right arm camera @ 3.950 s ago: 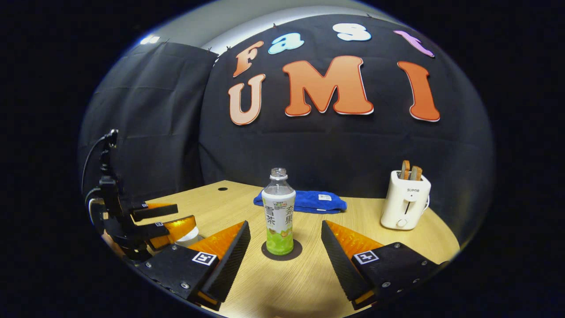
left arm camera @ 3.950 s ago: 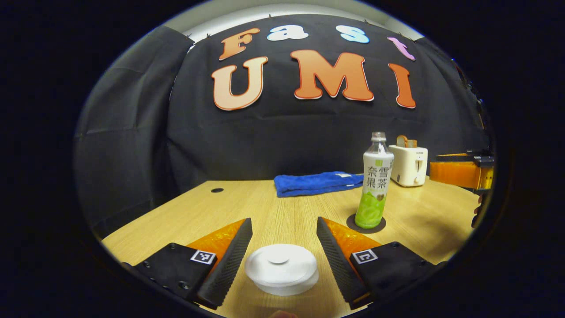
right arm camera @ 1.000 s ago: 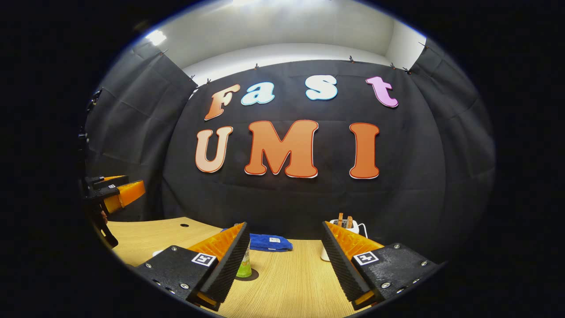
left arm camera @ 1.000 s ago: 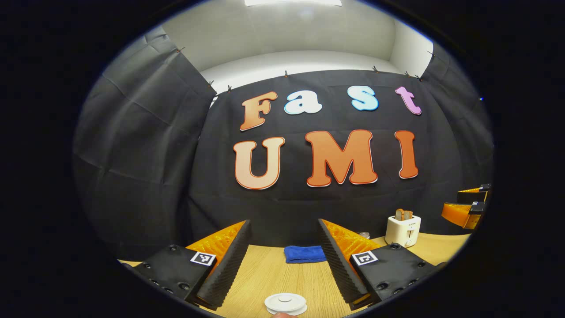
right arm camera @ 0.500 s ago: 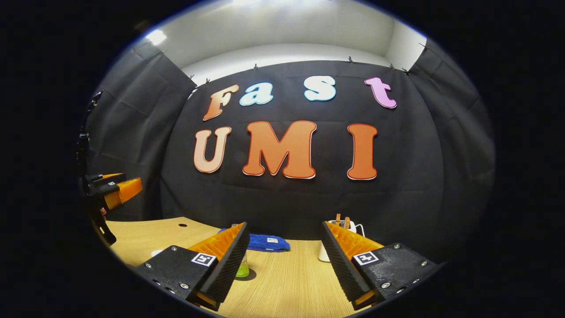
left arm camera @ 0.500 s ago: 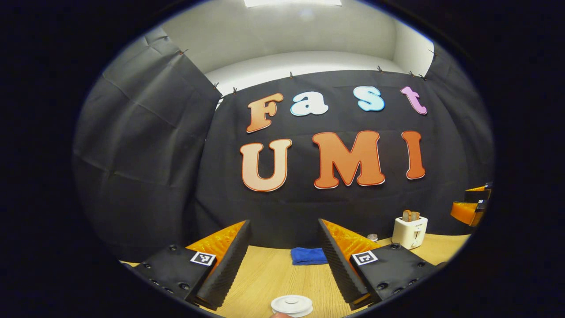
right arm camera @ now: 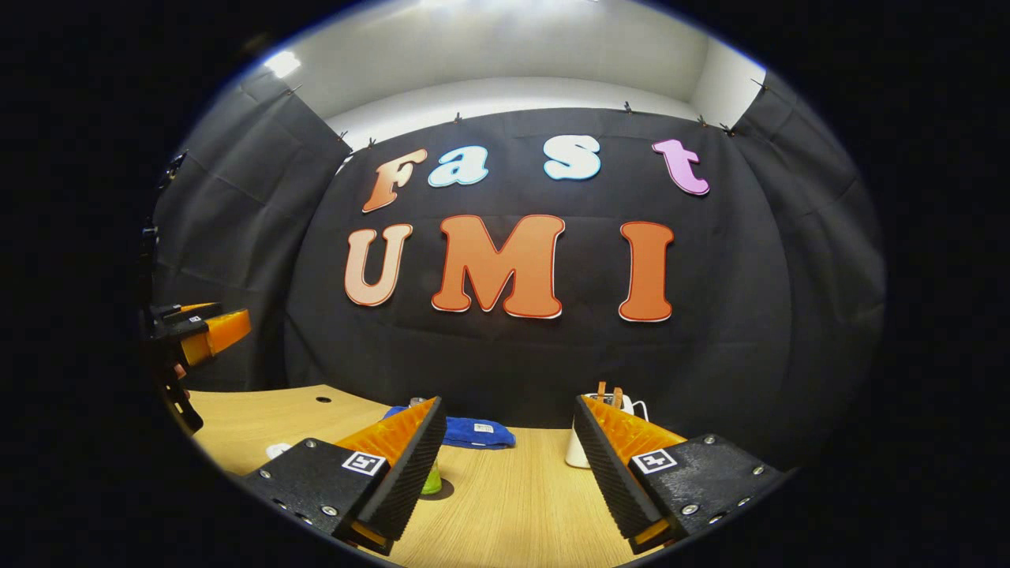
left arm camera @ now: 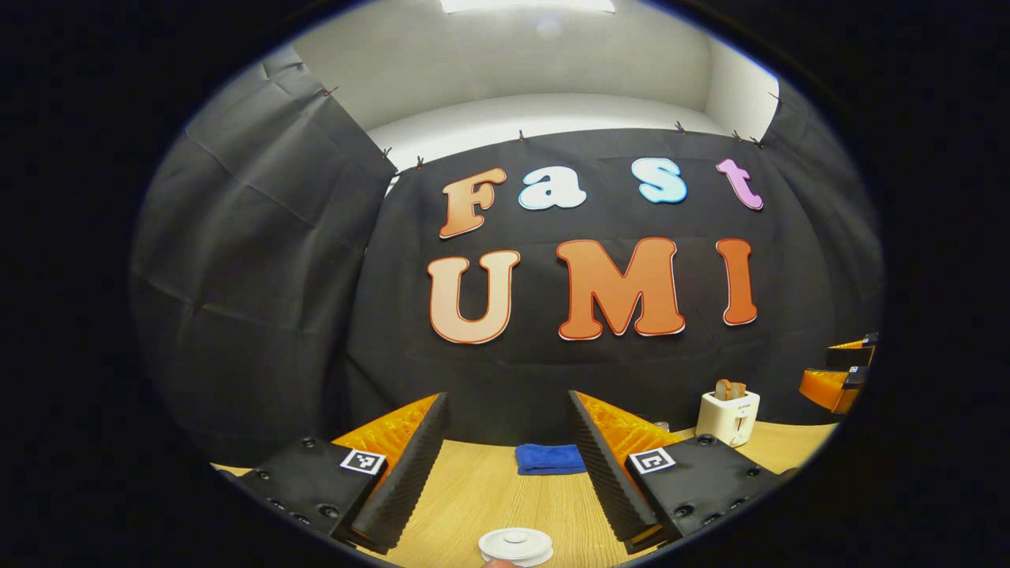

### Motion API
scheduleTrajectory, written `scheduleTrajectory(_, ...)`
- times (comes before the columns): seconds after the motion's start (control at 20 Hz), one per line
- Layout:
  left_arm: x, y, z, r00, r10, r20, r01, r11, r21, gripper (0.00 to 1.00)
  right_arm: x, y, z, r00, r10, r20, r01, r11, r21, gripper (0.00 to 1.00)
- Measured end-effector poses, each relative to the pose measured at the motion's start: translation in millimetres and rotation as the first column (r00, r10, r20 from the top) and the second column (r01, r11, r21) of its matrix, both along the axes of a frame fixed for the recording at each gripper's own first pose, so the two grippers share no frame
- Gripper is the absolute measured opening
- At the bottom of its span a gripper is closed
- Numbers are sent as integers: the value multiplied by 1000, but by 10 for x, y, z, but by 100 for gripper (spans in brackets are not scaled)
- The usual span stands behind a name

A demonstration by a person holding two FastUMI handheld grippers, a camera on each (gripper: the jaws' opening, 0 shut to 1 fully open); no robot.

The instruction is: Open the teacup lid with one hand, grasp the water bottle and pour water into the teacup with the other hand; after pouring, place the water bottle on the coaster and then close the teacup lid.

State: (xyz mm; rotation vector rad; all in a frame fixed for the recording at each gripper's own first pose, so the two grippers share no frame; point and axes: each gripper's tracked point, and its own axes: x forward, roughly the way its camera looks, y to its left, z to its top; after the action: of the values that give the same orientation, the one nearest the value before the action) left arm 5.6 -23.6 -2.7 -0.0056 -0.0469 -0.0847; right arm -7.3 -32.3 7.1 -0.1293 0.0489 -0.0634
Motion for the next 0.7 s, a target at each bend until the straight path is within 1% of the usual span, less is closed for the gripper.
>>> scheduleTrajectory(0.1, 0, 18, 24, 1000, 7, 5, -7, 1000, -3, 98, -11, -12, -8, 1000, -3, -6, 3, 1000, 8, 98)
scheduleTrajectory(0.15, 11, 35, 38, 1000, 10, 12, -10, 1000, -3, 94, -14, -15, 3, 1000, -2, -4, 2, 1000, 10, 98)
scheduleTrajectory(0.2, -4, 26, 58, 1000, 7, 17, -7, 1000, -3, 96, -10, -30, 13, 1000, -5, 0, 5, 1000, 8, 98)
scheduleTrajectory(0.25, -1, 16, 63, 1000, 4, 20, -4, 1000, -4, 94, -11, -37, 20, 1000, -5, 4, 5, 1000, 4, 98)
scheduleTrajectory(0.35, -7, -9, 66, 1000, -6, 21, 6, 1000, -3, 96, -1, -59, 17, 1000, -14, 6, 14, 1000, 3, 98)
scheduleTrajectory(0.55, -18, 25, 83, 1000, -5, 31, 5, 1000, -2, 94, -9, -63, 9, 1000, -13, 2, 13, 1000, 9, 98)
scheduleTrajectory(0.6, -34, 23, 96, 999, -4, 32, 3, 1000, 1, 96, -10, -59, 25, 1000, -11, 4, 11, 1000, 8, 98)
scheduleTrajectory(0.7, -25, 32, 94, 999, -3, 32, 3, 1000, 4, 96, -3, -53, 21, 1000, -11, 8, 11, 1000, 9, 98)
